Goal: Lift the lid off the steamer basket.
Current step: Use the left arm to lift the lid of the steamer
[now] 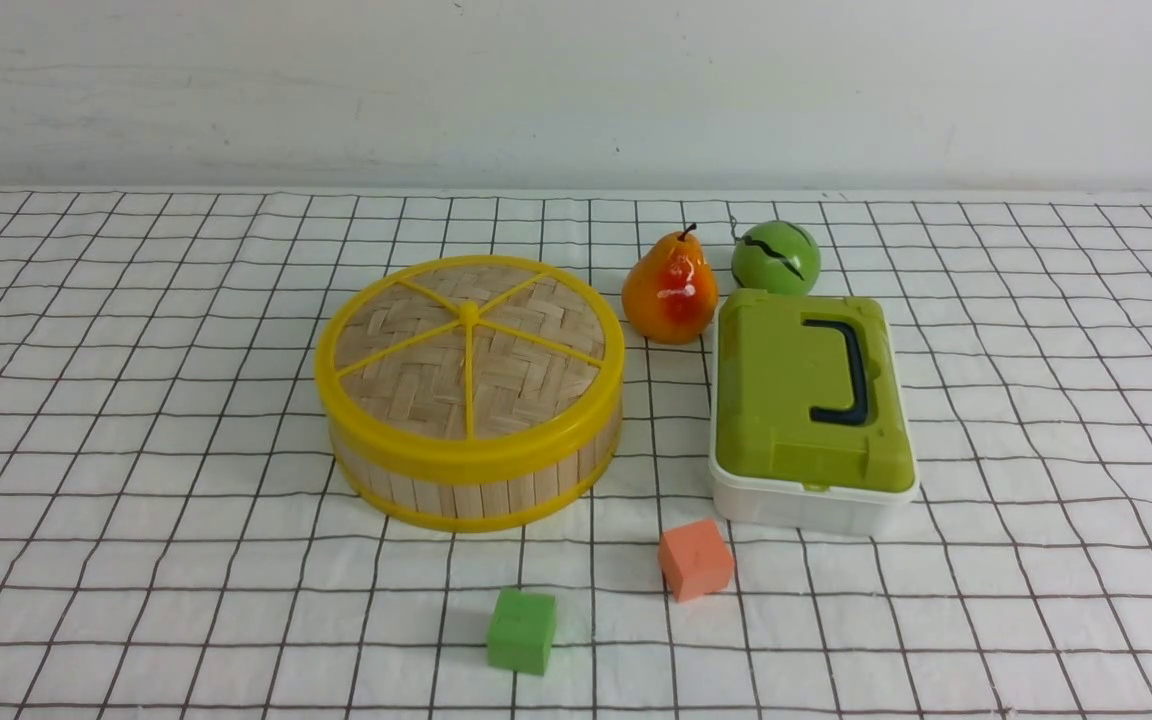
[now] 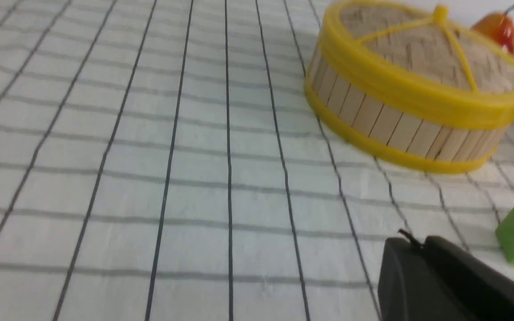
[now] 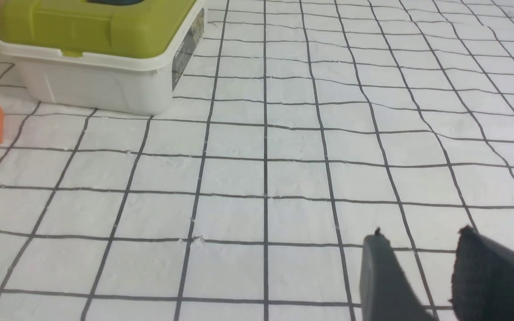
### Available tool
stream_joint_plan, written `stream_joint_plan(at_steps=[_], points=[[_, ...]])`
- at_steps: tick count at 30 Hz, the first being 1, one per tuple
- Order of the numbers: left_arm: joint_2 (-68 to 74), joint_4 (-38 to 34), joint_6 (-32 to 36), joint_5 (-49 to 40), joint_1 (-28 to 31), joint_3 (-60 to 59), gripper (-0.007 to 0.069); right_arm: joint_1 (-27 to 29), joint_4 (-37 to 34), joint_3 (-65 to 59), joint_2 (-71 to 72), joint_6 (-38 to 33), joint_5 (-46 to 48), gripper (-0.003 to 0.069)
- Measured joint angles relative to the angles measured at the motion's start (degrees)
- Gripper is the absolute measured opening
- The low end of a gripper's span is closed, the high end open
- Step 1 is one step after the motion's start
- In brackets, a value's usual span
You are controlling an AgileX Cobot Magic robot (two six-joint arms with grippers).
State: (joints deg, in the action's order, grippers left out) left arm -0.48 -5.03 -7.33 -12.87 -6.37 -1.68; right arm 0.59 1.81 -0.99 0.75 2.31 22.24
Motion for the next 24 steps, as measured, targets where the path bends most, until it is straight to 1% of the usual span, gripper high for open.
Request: stream_joint_plan(at_steps=[1, 5, 6, 7, 9, 10, 13, 15, 16, 17, 19, 20, 21, 24], points=[[0.0, 0.1, 0.0, 4.5, 0.0, 0.0, 0.0039, 0.0, 0.0, 0.0, 0.0, 0.0, 0.0, 0.0239], [0.0, 0.4, 0.1, 15.5, 0.0, 0.0, 0.0039, 0.0, 0.0, 0.0, 0.0, 0.0, 0.0, 0.0239], [0.0, 0.4, 0.1, 21.9, 0.0, 0.0, 0.0039, 0.0, 0.0, 0.0, 0.0, 0.0, 0.0, 0.0239], [0.0, 0.4, 0.1, 23.5, 0.0, 0.0, 0.0039, 0.0, 0.0, 0.0, 0.0, 0.0, 0.0, 0.0239], [0.0, 0.4, -0.2, 32.2, 0.0, 0.0, 0.0039, 0.0, 0.0, 0.0, 0.0, 0.0, 0.0, 0.0239], [0.0, 0.4, -1.4, 36.9, 0.0, 0.0, 0.0039, 0.0, 0.0, 0.0, 0.0, 0.0, 0.0, 0.0239], [0.0, -0.6, -6.2, 45.3, 0.0, 0.0, 0.0039, 0.0, 0.0, 0.0, 0.0, 0.0, 0.0, 0.0239], [0.0, -1.7, -12.6, 49.4, 0.0, 0.3, 0.0039, 0.0, 0.0, 0.0, 0.0, 0.0, 0.0, 0.0239], [0.0, -2.2, -15.1, 49.3, 0.0, 1.0, 0.0039, 0.0, 0.0, 0.0, 0.0, 0.0, 0.0, 0.0239], [0.0, -2.9, -18.0, 46.6, 0.0, 3.6, 0.0038, 0.0, 0.0, 0.0, 0.0, 0.0, 0.0, 0.0239], [0.2, -3.1, -20.2, 39.3, 0.0, 9.1, 0.0022, 0.0, 0.0, 0.0, 0.0, 0.0, 0.0, 0.0239], [0.7, -3.0, -20.2, 36.3, 0.0, 12.1, 0.0014, 0.0, 0.0, 0.0, 0.0, 0.0, 0.0, 0.0239], [2.9, -2.5, -19.6, 29.0, 0.0, 16.9, -0.0012, 0.0, 0.0, 0.0, 0.0, 0.0, 0.0, 0.0239], [10.4, -1.1, -16.0, 15.6, 0.0, 27.5, -0.0013, 0.0, 0.0, 0.0, 0.0, 0.0, 0.0, 0.0239]])
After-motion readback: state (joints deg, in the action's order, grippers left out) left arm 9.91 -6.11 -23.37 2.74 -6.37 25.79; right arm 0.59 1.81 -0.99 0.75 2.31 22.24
